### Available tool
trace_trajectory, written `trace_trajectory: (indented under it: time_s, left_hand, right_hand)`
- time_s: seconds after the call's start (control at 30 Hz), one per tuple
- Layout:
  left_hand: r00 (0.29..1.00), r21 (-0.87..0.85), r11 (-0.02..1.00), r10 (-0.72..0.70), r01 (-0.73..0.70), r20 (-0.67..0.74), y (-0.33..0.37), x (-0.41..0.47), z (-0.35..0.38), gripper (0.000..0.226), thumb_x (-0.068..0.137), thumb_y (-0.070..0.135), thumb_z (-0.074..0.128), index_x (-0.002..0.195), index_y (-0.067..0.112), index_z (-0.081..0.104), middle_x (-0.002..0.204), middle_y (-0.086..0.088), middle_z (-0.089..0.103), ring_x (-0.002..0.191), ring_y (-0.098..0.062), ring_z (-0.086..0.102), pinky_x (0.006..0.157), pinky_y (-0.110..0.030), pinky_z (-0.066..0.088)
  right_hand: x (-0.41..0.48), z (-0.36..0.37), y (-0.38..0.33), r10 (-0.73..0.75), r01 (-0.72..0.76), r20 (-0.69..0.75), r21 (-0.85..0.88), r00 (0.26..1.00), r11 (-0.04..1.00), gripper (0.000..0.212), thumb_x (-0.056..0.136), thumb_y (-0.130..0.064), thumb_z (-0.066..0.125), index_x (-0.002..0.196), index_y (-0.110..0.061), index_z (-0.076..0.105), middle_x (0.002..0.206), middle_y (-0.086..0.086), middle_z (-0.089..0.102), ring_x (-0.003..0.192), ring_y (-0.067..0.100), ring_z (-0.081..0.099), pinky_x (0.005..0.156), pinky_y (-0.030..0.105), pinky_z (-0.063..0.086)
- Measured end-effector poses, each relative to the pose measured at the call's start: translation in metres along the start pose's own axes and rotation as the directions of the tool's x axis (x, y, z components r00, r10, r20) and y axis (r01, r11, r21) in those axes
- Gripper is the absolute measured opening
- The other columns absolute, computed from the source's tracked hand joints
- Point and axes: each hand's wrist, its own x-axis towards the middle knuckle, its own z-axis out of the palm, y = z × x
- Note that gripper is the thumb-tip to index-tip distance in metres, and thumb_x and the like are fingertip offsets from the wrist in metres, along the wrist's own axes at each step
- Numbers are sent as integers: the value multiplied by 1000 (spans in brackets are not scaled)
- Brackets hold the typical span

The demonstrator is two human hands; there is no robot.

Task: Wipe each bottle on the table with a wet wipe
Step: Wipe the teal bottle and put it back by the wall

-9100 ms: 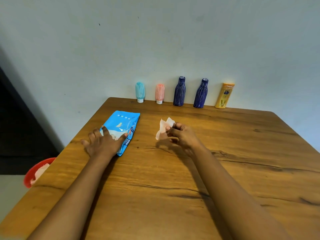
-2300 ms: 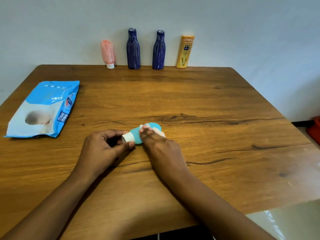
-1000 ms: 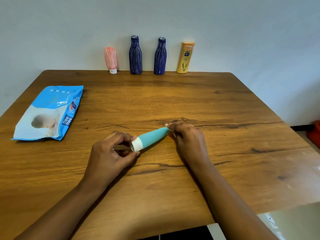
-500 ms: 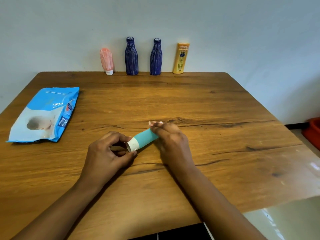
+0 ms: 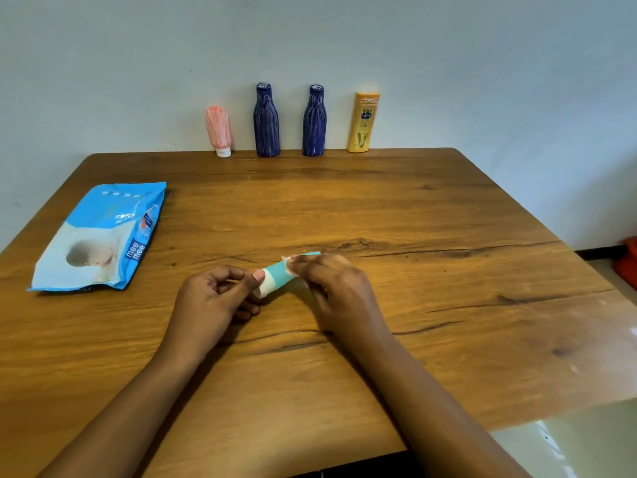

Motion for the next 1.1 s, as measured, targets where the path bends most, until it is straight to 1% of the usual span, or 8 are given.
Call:
trace_trajectory:
  time_s: [0.17,0.33,0.43,0.57,0.7,0.87,1.03,1.1]
  left_hand:
    - [994,-60,992,-111,112,20,2,5,0,15,82,26,68,85,11,72,75,-10,73,66,-20,67,63,-29,54]
    - [991,-55,990,-127,129,39,1,7,-2,13,79,24,72,87,14,72,76,-7,74,70,-16,69,61,-23,54]
    - [994,-13,995,-103,103,40,1,6,-2,25,69,18,81,92,16,71,77,-5,74,67,-13,69,58,-23,54]
    - [999,281,959,41,-30,-33,-2,4,1,31,64,26,85,88,28,66,66,5,71,56,-9,66,54,-28,54]
    - [998,168,984,56,-52,-17,-4,6,-3,24,69,17,81,91,20,72,65,-1,72,53,-10,65,52,-26,50]
    - [998,108,992,68,-67,-10,-6,6,-3,30,67,10,82,95,16,72,77,1,74,72,-13,71,59,-21,56]
    - [995,194,977,98,-91,-28,-7,6,-4,39,65,17,84,101,22,71,87,11,72,76,2,67,63,-11,53]
    - [995,201,975,99,-91,-27,-7,6,-4,39,65,18,84,102,21,71,89,12,71,77,4,66,65,-10,52]
  right_hand:
    - [13,-1,3,-104,135,202,-144,974,980,36,79,-4,70,114,-6,64,114,10,66,102,24,60,82,35,53]
    - [32,4,10,-179,229,289,-149,940,962,33,71,-1,75,103,-4,68,99,11,70,87,28,65,68,38,56]
    - [38,8,12,-179,226,306,-123,935,966,32,70,-3,76,101,-5,69,97,10,71,86,28,65,68,38,56]
    - [38,12,12,-176,214,273,-116,946,970,34,69,-3,79,102,-6,69,100,9,71,87,25,64,69,39,56]
    - [22,25,7,-252,281,214,-116,944,953,28,82,-8,69,109,-2,67,110,13,67,98,28,62,77,39,53]
    - [11,25,17,-320,371,246,-199,915,907,34,92,-10,59,124,1,57,123,16,60,113,30,56,86,41,52]
    - [21,3,39,-86,150,209,-314,974,937,35,85,-11,67,119,-6,61,114,11,66,98,21,61,82,33,54]
    - [27,-9,50,25,31,178,-307,984,951,30,85,-9,64,115,-7,64,111,11,67,97,20,62,81,37,55]
